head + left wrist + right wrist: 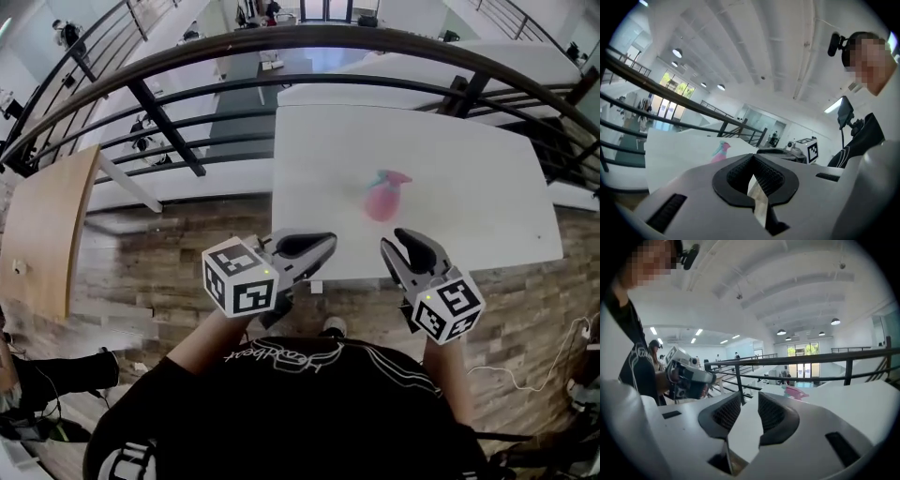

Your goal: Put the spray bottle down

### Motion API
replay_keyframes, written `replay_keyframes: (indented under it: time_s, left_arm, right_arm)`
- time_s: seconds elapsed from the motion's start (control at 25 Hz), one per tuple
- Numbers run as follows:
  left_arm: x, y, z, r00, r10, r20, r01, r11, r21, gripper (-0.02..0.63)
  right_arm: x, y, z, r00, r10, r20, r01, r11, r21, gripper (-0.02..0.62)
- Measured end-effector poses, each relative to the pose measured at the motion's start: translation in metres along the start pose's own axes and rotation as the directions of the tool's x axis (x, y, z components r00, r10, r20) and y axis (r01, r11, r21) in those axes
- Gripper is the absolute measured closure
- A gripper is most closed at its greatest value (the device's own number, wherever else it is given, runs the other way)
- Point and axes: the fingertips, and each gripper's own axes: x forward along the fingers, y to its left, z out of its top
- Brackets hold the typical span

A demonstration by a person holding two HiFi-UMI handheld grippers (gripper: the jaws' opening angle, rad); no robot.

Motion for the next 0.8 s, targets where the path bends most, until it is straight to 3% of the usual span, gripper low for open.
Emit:
replay_keyframes:
  time_s: [0.08,0.12,0.24,0.44,0.8]
  left_arm:
    - [-0.014,-0.012,0.008,1.0,-0.016,0.017,0.016,0.999,0.038,0.603]
    - [-0.022,-0.019,0.011,0.999,-0.031,0.028,0.029,0.998,0.05,0.603]
    - [-0.045,-0.043,0.011,0.997,-0.066,0.043,0.061,0.994,0.091,0.603]
    - [-0.075,-0.077,0.003,0.994,-0.104,0.042,0.098,0.987,0.124,0.603]
    - [-0.117,-0.104,0.003,0.99,-0.12,0.074,0.108,0.984,0.143,0.603]
  right_arm:
    - [-0.01,0.024,0.015,1.0,0.02,0.023,-0.021,0.998,0.051,0.542]
    - [-0.015,0.036,0.021,0.999,0.024,0.032,-0.025,0.999,0.048,0.554]
    - [-0.028,0.075,0.026,0.998,0.044,0.035,-0.045,0.999,0.014,0.566]
    - [-0.045,0.135,0.027,0.988,0.144,0.051,-0.148,0.986,0.076,0.578]
    - [-0.054,0.177,0.027,0.988,0.138,0.073,-0.145,0.984,0.107,0.578]
